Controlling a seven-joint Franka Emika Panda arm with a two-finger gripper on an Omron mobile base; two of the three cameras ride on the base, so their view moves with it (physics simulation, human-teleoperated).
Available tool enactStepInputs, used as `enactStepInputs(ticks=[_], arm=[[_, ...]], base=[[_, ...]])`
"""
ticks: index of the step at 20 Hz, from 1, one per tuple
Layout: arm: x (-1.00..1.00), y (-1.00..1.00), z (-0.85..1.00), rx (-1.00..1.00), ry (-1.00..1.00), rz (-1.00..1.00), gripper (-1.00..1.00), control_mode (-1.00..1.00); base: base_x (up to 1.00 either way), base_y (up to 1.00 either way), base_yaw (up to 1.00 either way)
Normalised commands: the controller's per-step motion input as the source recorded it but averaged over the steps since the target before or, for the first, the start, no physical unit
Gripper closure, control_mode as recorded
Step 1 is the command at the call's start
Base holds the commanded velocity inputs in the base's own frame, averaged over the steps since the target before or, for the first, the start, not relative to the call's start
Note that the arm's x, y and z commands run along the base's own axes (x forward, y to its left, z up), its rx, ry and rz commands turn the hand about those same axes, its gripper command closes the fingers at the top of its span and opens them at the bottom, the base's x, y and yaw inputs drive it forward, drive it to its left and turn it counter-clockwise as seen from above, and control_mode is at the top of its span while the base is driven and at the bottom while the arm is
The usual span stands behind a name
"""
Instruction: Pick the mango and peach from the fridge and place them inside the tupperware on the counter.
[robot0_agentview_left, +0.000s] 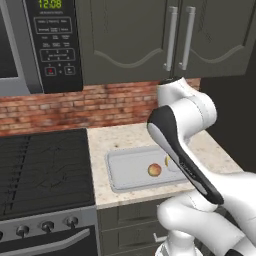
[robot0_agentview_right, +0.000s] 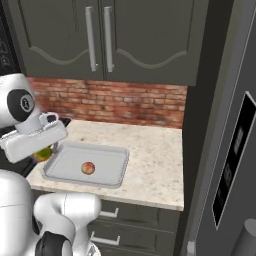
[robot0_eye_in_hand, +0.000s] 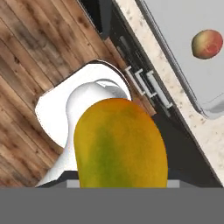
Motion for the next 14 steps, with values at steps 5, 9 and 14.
enactStepInputs(ticks=[5,9,14], arm=[[0.7,0.0,-0.34,0.13,0.03,0.66,1.0,-1.0],[0.76,0.0,-0.4,0.14,0.14,0.56,1.0,-1.0],[0.67,0.04,-0.52,0.02,0.13,0.39,1.0,-1.0]], base=[[0.0,0.0,0.0],[0.0,0.0,0.0],[0.0,0.0,0.0]])
